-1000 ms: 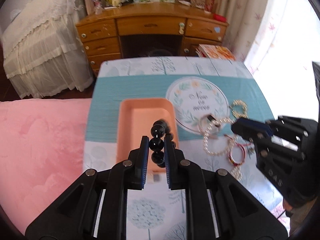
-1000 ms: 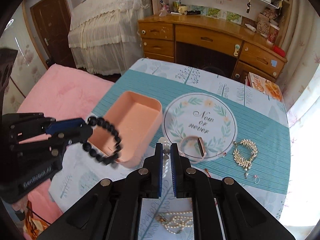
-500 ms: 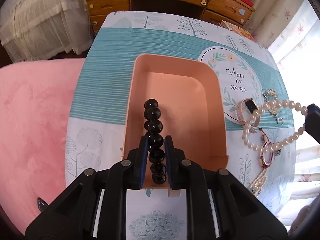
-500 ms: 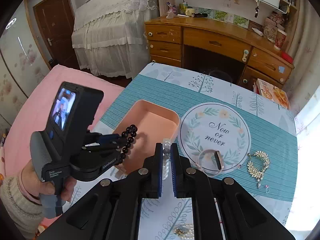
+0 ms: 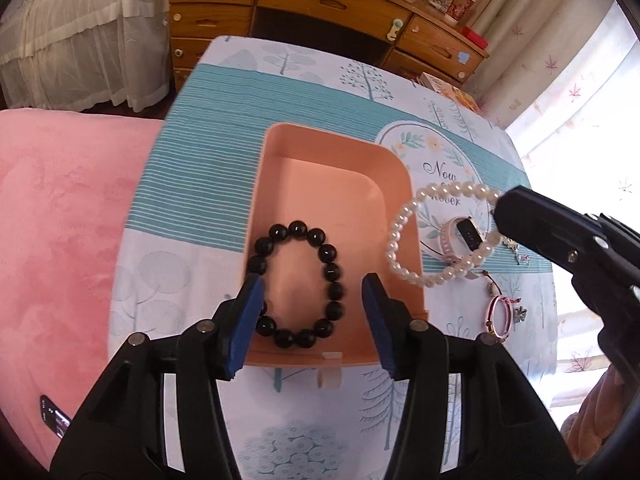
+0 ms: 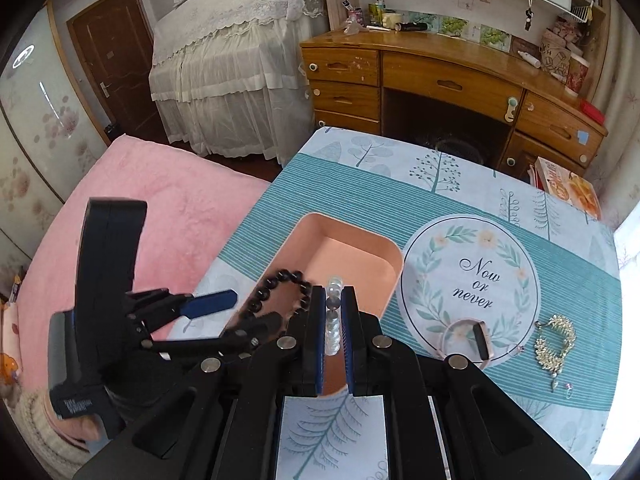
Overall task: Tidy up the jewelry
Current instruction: 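Carry both bracelets into the pink box and open both tools to release them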
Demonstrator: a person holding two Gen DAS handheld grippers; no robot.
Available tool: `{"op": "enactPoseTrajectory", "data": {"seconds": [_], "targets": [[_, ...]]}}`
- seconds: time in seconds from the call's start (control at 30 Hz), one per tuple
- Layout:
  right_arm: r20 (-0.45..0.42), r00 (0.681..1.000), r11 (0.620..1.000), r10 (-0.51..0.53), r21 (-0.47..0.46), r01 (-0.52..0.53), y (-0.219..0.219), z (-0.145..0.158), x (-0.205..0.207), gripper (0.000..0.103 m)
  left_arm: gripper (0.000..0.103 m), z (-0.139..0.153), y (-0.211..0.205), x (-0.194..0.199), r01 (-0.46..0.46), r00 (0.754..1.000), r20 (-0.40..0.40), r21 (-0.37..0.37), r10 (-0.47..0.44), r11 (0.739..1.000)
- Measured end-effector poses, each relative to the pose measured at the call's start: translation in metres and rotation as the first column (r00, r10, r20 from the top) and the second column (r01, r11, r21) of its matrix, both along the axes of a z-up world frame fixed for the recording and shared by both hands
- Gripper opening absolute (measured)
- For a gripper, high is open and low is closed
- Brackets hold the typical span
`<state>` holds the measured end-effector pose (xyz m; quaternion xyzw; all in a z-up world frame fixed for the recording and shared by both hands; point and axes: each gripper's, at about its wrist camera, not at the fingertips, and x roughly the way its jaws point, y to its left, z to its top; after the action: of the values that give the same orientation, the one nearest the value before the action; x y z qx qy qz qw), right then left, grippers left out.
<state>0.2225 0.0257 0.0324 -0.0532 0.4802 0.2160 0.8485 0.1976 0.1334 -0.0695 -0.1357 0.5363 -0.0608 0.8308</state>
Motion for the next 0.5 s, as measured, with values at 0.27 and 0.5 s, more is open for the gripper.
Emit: {"op": "enactPoseTrajectory", "data": {"seconds": [0.27, 0.5], "targets": [[-0.017, 1.0, 1.0, -0.009, -0.011, 0.009, 0.005, -0.012, 0.014, 0.007, 0.048, -0.015, -0.015, 0.002, 0.015, 1.0, -0.009, 0.013, -0.015, 1.0], [-0.033, 0.999, 1.0, -0.009, 0.009, 0.009, 0.014, -0.027, 0.033, 0.007, 0.048, -0.013, -0.01, -0.011, -0.004, 1.0, 0.025, 0.055, 0.003, 0.998]]}}
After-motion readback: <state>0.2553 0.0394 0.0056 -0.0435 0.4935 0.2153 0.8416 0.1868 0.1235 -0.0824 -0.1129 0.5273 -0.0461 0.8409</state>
